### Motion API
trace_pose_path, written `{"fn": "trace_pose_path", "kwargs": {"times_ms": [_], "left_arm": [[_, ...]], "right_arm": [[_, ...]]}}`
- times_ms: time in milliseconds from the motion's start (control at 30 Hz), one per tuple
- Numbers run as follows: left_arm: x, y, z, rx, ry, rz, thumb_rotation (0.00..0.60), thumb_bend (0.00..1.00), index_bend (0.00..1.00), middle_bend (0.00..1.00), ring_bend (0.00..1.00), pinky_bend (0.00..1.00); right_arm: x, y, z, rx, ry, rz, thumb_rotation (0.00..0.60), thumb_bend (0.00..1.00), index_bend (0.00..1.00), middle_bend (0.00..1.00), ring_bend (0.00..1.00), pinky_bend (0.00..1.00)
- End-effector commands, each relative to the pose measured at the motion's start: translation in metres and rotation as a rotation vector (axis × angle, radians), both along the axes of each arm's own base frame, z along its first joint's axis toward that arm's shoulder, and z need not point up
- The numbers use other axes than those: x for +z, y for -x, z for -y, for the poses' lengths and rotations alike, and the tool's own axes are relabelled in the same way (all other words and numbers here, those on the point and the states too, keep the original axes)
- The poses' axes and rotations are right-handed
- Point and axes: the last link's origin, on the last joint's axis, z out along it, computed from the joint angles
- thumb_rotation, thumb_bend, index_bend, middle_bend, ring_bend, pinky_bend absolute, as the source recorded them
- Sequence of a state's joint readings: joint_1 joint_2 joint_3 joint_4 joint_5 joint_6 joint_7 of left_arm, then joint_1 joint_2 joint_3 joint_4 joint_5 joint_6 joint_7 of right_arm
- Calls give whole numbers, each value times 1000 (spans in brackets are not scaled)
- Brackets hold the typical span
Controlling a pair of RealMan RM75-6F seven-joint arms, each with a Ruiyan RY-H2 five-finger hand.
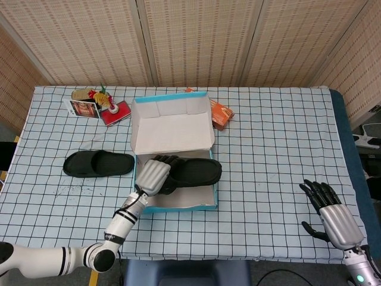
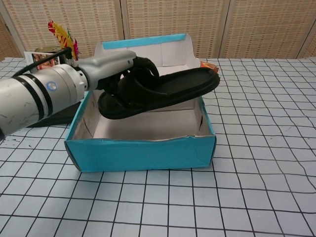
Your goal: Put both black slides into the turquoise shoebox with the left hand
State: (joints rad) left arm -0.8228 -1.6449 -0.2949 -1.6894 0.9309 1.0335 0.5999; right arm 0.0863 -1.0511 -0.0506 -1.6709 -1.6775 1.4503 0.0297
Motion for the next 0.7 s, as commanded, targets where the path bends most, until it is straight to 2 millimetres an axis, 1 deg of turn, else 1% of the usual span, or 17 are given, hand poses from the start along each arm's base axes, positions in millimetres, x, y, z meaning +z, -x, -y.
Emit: {"fn": "trace_pose_path", "kwargs": {"times_ms": [33, 200, 300, 400, 567, 700], "left_arm": [[-7, 5, -4, 29, 22, -25, 600, 615, 306, 663, 744, 569], [-16, 12, -6, 47, 36, -47, 600, 615, 307, 668, 746, 570], [-23, 20, -5, 56, 44, -60, 600, 614, 314, 674, 751, 570], [-29, 26, -6, 54, 26, -80, 600, 612, 319, 677, 752, 571], [-32, 28, -9, 49, 2, -81, 600, 613, 329, 681, 754, 571], [-32, 28, -10, 49, -18, -65, 600, 612, 337, 687, 760, 574]], "right_arm": [[0, 0, 0, -3, 1, 1, 600, 180, 0, 0, 0, 0], [1, 0, -1, -1, -1, 4, 600, 181, 0, 0, 0, 0], [0, -1, -2, 1, -10, 3, 600, 181, 0, 0, 0, 0], [-2, -1, -2, 1, -22, 1, 600, 181, 0, 0, 0, 0], [-2, -1, -2, 1, -31, 2, 600, 181, 0, 0, 0, 0], [-1, -1, -2, 0, -30, 4, 600, 180, 0, 0, 0, 0]]}}
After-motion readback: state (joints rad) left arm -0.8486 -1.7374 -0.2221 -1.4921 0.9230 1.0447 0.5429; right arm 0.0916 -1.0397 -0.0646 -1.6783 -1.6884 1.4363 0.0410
